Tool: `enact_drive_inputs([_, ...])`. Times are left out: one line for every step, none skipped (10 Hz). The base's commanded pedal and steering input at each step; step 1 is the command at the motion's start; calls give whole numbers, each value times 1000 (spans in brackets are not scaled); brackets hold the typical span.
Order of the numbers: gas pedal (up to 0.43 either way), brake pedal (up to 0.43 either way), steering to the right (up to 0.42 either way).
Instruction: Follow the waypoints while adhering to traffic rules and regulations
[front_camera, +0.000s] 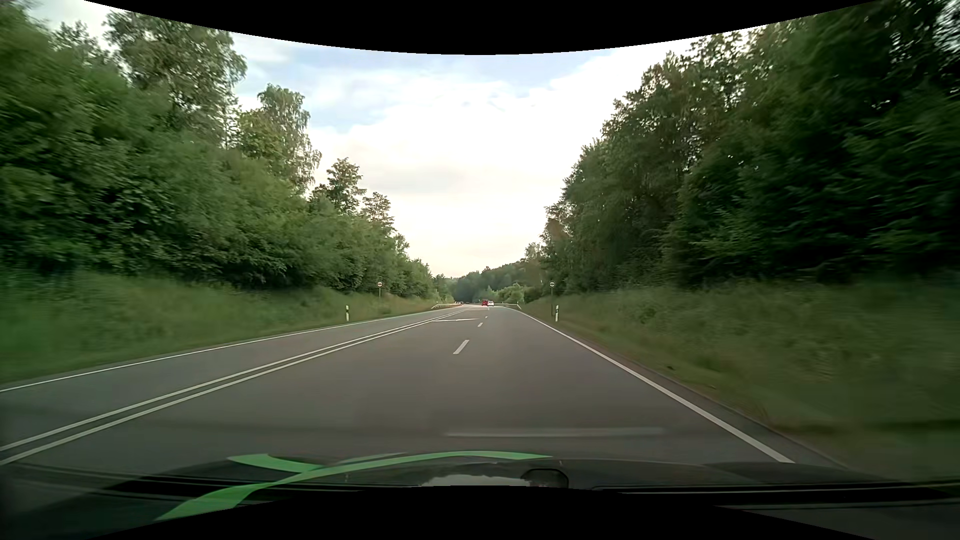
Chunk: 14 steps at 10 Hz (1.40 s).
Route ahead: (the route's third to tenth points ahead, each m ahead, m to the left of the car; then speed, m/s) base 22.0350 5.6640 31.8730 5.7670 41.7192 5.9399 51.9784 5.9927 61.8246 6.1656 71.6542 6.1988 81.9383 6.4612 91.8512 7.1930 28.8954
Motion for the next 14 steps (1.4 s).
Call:
enact_drive_inputs([339,0,-3])
enact_drive_inputs([331,0,-3])
enact_drive_inputs([319,0,-3])
enact_drive_inputs([319,0,-3])
enact_drive_inputs([311,0,-3])
enact_drive_inputs([299,0,-3])
enact_drive_inputs([299,0,-3])
enact_drive_inputs([299,0,-3])
enact_drive_inputs([287,0,-4])
enact_drive_inputs([287,0,-3])
enact_drive_inputs([287,0,-4])
enact_drive_inputs([287,0,-4])
enact_drive_inputs([287,0,-5])
enact_drive_inputs([287,0,-6])
